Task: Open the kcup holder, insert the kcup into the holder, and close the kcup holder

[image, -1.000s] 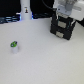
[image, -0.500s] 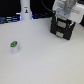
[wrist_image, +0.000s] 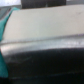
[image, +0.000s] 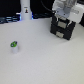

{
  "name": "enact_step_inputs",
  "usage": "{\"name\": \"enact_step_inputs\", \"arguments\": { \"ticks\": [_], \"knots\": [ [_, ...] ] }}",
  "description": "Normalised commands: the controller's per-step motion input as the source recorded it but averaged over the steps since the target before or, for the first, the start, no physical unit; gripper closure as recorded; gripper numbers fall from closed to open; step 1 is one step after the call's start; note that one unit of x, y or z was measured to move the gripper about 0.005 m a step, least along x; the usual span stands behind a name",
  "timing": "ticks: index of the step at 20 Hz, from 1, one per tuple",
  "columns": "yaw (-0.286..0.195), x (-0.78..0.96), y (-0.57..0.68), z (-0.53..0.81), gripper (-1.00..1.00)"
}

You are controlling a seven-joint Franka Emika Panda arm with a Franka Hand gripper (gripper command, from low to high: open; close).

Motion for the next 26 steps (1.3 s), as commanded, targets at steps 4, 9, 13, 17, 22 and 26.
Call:
{"name": "enact_step_inputs", "arguments": {
  "ticks": [4,9,13,17,22,26],
  "knots": [
    [-0.082,0.94,-0.25,0.29,1.00],
    [-0.081,0.89,-0.26,0.24,1.00],
    [-0.091,0.94,-0.29,0.21,1.00],
    [-0.091,0.94,-0.30,0.22,1.00],
    [-0.080,0.95,-0.29,0.26,1.00],
    [-0.083,0.95,-0.30,0.26,1.00]
  ]
}}
